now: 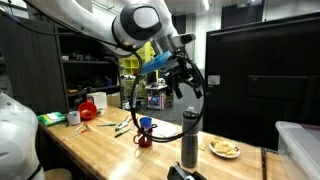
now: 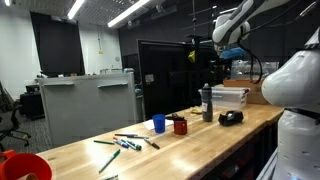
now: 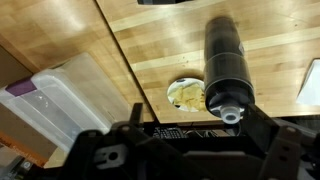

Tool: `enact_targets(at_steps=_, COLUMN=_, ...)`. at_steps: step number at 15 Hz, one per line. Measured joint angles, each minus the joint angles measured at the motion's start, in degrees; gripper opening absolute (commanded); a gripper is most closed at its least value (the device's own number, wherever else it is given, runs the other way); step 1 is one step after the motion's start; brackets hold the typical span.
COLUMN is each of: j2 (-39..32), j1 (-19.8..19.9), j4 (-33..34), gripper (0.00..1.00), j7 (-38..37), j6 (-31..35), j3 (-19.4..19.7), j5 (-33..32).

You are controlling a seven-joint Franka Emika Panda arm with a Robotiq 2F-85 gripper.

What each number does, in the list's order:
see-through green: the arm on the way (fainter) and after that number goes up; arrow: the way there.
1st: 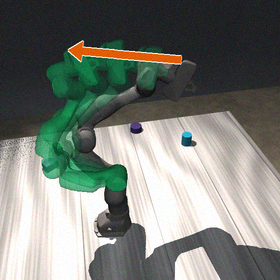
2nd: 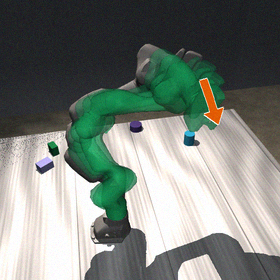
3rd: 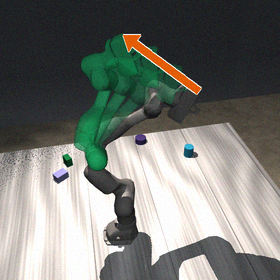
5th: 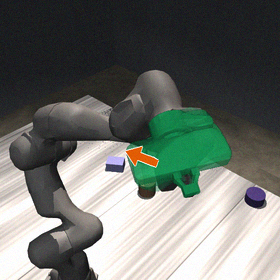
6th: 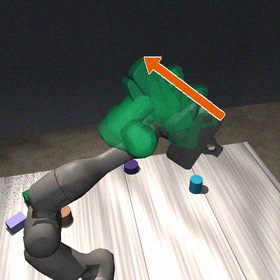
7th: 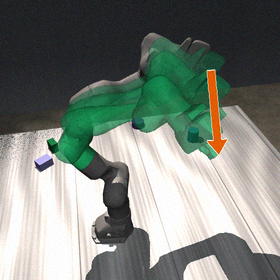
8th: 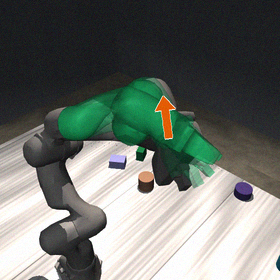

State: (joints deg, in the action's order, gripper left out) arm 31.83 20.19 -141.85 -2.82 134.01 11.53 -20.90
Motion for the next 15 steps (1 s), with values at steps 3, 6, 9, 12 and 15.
enact_targets(at_steps=3, j2=0.0, j1=1.5, j4=-0.1, gripper=1.0, j7=-4.8, j6=0.5, j3=-2.9, j5=-3.5)
enact_targets(at_steps=6, j2=0.3, j1=3.0, j4=-0.3, gripper=1.0, j7=-10.3, j6=0.5, j3=-6.2, j5=-7.7)
enact_targets(at_steps=9, j2=1.3, j1=4.1, j4=-1.0, gripper=1.0, j7=-16.6, j6=0.5, j3=-9.6, j5=-12.6)
enact_targets(at_steps=12, j2=2.7, j1=4.3, j4=-2.0, gripper=1.0, j7=-22.6, j6=0.0, j3=-12.3, j5=-17.1)
enact_targets(at_steps=15, j2=3.9, j1=3.9, j4=-2.7, gripper=1.0, j7=-26.2, j6=-1.0, j3=-13.9, j5=-18.5)
